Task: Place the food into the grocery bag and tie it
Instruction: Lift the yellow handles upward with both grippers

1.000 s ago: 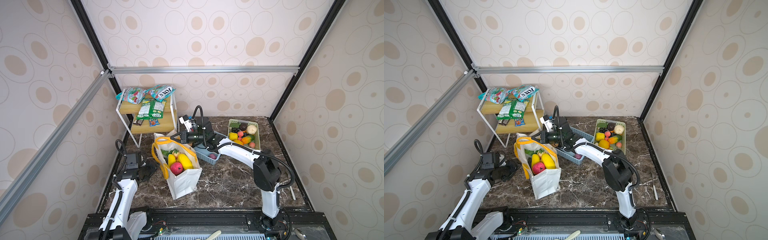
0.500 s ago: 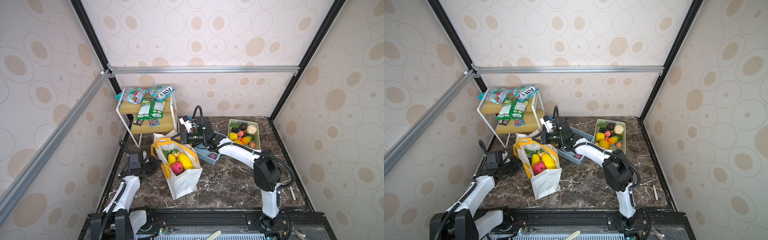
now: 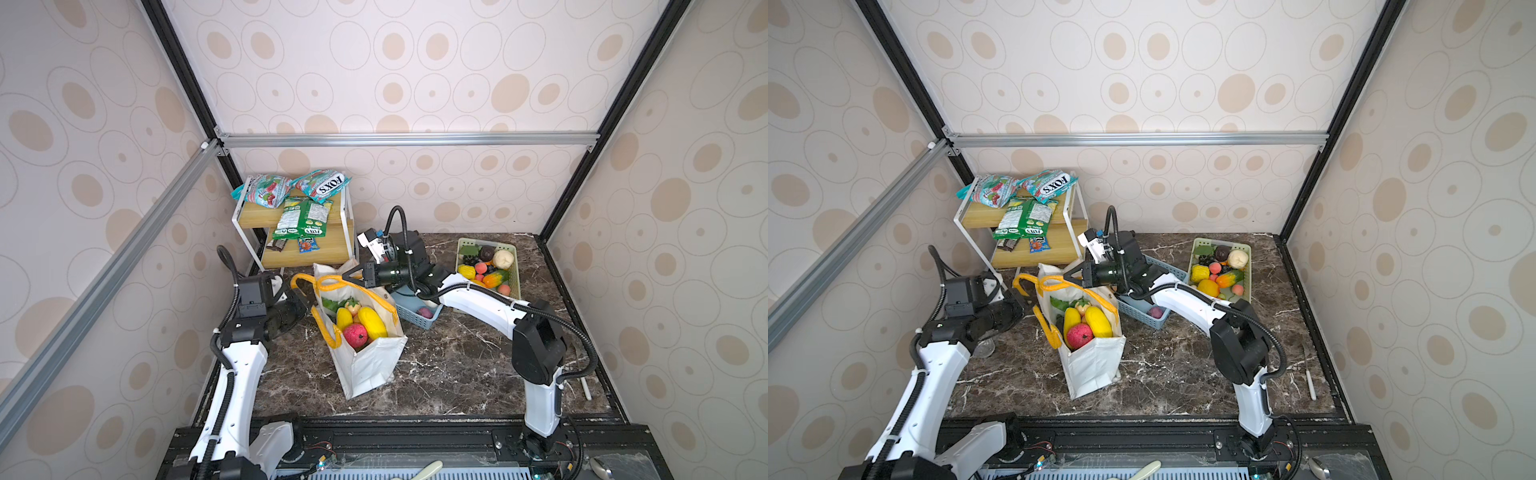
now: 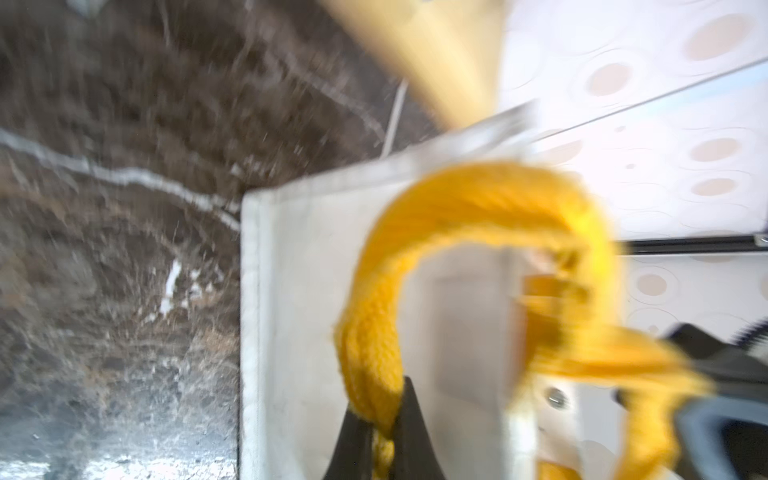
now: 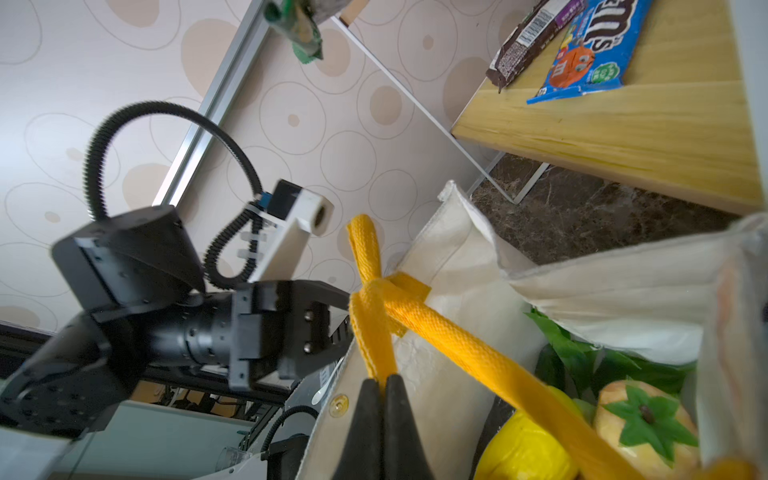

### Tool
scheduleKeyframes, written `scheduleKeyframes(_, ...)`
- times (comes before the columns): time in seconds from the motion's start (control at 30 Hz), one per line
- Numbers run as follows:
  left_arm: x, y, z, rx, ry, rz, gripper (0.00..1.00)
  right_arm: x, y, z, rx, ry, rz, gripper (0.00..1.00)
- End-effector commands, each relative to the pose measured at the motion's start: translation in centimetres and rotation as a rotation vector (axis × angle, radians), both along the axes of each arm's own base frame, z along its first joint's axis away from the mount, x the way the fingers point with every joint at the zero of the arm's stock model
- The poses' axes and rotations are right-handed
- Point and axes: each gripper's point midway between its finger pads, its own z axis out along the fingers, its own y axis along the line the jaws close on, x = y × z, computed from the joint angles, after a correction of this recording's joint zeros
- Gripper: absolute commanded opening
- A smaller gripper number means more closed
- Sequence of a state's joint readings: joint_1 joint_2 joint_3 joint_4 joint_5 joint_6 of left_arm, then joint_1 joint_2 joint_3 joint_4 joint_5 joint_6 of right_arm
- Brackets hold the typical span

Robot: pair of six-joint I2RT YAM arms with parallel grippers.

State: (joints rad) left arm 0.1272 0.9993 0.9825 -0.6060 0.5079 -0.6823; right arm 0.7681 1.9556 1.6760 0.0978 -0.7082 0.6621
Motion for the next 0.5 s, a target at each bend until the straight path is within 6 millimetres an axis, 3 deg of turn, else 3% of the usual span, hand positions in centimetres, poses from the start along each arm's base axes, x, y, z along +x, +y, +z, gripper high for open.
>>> scheduleKeyframes(0.0,-1.4,-1.4,4.2,0.04,-0.07,-0.125,0.0,-1.8,-0.9,4.5,0.04,-0.095,0.054,0.0)
scheduleKeyframes(0.23,-0.5,-2.9,11.9,-0.02,-0.244,-0.189,0.0,-2.6,-3.3,6.7,0.015,-0.149,0.033,0.0)
scheduleKeyframes(0.47,0.1,-4.7,17.8,-0.209,-0.401,-0.209,0.0,-5.7,-3.9,7.6,0.047,-0.134,0.144,0.0)
